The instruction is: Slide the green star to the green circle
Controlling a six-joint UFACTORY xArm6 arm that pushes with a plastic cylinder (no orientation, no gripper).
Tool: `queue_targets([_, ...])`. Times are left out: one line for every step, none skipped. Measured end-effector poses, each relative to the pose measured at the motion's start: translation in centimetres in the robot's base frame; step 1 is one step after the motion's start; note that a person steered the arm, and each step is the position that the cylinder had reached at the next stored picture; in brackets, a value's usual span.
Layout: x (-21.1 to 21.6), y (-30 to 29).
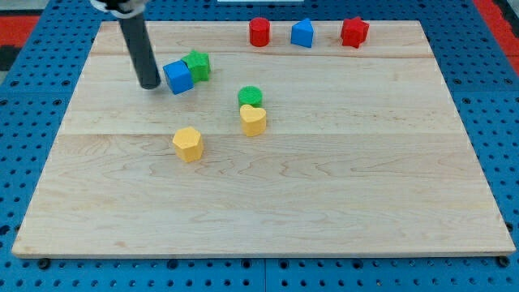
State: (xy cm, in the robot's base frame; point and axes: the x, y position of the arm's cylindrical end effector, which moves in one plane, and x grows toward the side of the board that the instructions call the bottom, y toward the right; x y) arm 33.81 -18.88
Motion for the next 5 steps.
queue_targets([-3.0, -2.0])
queue_targets([-4.0, 1.9])
queue_targets([-4.0, 6.9])
queue_targets([-2.8, 11.2])
queue_targets([-0.9, 13.9])
